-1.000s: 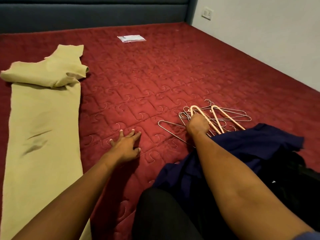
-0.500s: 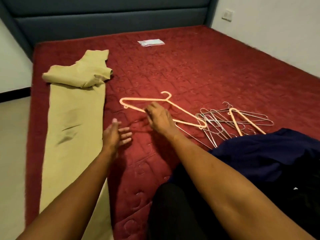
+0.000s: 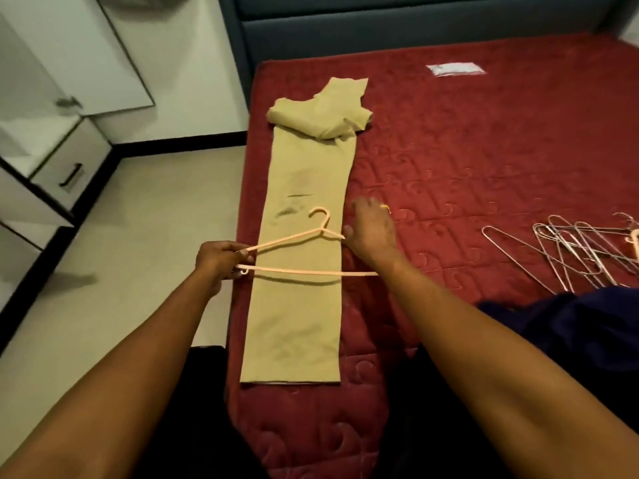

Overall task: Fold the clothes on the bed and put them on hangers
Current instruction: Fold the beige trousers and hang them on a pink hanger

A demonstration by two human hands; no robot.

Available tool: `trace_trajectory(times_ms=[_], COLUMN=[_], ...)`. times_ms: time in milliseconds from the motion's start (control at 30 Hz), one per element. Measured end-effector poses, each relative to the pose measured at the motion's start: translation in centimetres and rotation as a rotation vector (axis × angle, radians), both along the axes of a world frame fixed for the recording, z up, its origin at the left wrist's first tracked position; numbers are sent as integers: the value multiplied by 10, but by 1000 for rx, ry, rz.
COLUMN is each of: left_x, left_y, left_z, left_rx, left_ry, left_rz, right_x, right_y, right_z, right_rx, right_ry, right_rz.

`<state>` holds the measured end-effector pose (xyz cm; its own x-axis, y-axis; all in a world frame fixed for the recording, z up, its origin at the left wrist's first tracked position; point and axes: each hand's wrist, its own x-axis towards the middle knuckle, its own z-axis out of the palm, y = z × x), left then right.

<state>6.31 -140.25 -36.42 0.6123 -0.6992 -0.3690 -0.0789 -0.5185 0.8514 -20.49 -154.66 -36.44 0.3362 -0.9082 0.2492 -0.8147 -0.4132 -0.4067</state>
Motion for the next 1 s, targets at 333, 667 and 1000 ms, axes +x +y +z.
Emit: trace_trajectory(times_ms=[333, 667, 1000], left_x=[30, 38, 52], left_y=[45, 68, 81], left_z=[-1, 21, 25], left_rx=[-8, -317, 571], left_ry=[-73, 169, -288], left_rz=[-100, -127, -1006], right_x=[1, 16, 18], right_y=[25, 52, 108], right_z=[-16, 34, 14], right_rx=[476, 359, 1573], right_ry=[67, -296, 271], right_rz=[161, 268, 882])
